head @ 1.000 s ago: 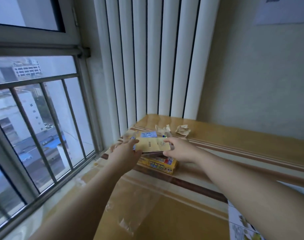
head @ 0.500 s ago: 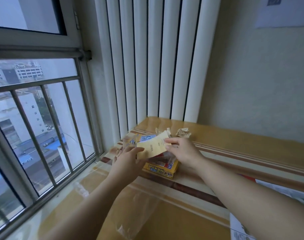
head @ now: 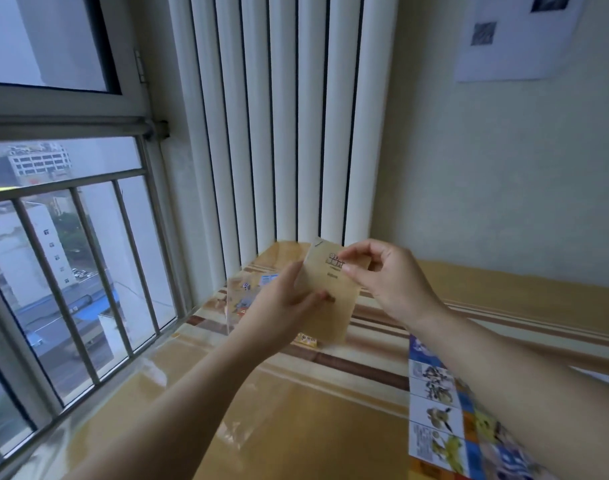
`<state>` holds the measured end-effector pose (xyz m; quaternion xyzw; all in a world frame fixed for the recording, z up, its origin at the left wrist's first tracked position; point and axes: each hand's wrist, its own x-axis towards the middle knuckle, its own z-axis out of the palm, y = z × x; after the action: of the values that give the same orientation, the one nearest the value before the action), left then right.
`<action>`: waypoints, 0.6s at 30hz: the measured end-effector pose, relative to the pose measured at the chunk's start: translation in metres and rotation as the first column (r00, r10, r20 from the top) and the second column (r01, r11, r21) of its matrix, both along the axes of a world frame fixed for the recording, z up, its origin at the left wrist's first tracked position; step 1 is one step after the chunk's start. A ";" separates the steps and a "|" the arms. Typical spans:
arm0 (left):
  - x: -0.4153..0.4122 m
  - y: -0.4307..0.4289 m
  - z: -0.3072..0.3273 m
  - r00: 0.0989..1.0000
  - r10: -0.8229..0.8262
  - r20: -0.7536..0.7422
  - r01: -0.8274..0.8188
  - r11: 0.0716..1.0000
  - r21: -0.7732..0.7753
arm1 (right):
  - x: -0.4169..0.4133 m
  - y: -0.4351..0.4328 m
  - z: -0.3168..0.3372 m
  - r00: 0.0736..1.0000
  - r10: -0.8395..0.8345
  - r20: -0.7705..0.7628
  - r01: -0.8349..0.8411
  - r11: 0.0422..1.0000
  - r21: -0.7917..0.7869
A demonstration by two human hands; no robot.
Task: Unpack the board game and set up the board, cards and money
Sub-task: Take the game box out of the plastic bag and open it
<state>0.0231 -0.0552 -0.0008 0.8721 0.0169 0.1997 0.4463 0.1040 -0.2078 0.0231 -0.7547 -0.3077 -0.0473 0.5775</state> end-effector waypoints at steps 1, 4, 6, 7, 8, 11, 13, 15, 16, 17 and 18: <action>0.000 -0.009 -0.003 1.000 0.001 -0.008 -0.001 1.000 -0.018 | -0.002 -0.007 -0.002 1.000 -0.012 0.005 0.012 1.000 -0.003; 0.004 -0.033 -0.022 0.993 -0.008 -0.114 -0.005 0.993 -0.117 | -0.005 -0.029 -0.022 0.996 -0.087 -0.023 0.084 0.991 -0.104; 0.007 -0.045 -0.039 0.972 0.003 -0.235 -0.014 0.999 -0.044 | -0.001 -0.041 -0.045 0.989 -0.130 -0.067 0.111 0.965 -0.237; 0.008 -0.048 -0.048 0.955 0.007 -0.298 -0.002 1.000 0.019 | 0.001 -0.045 -0.058 0.985 -0.143 -0.094 0.108 0.944 -0.310; 0.009 -0.051 -0.056 0.937 0.014 -0.349 0.016 0.996 0.082 | 0.003 -0.049 -0.069 0.981 -0.156 -0.119 0.100 0.918 -0.383; 0.007 -0.046 -0.069 0.911 0.061 -0.408 0.059 0.960 0.273 | 0.009 -0.050 -0.094 0.970 -0.187 -0.153 0.081 0.848 -0.524; 0.007 -0.034 -0.070 0.915 0.127 -0.384 0.023 0.932 0.363 | 0.013 -0.044 -0.105 0.969 -0.187 -0.164 0.068 0.834 -0.548; 0.009 -0.018 -0.066 0.922 0.195 -0.336 -0.045 0.912 0.407 | 0.015 -0.035 -0.111 0.973 -0.177 -0.147 0.061 0.815 -0.576; 0.009 -0.009 -0.063 0.926 0.226 -0.303 -0.083 0.904 0.420 | 0.017 -0.032 -0.113 0.978 -0.168 -0.124 0.061 0.797 -0.600; 0.010 0.001 -0.061 0.928 0.258 -0.268 -0.126 0.896 0.426 | 0.019 -0.029 -0.114 0.982 -0.162 -0.102 0.064 0.778 -0.626; 0.010 0.012 -0.059 0.930 0.291 -0.224 -0.176 0.889 0.423 | 0.020 -0.027 -0.114 0.984 -0.159 -0.080 0.069 0.756 -0.651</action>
<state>0.0333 -0.0435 -0.0599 0.9549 0.1452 0.1258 0.2263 0.1241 -0.2346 -0.0912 -0.9259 -0.2201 0.0754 0.2977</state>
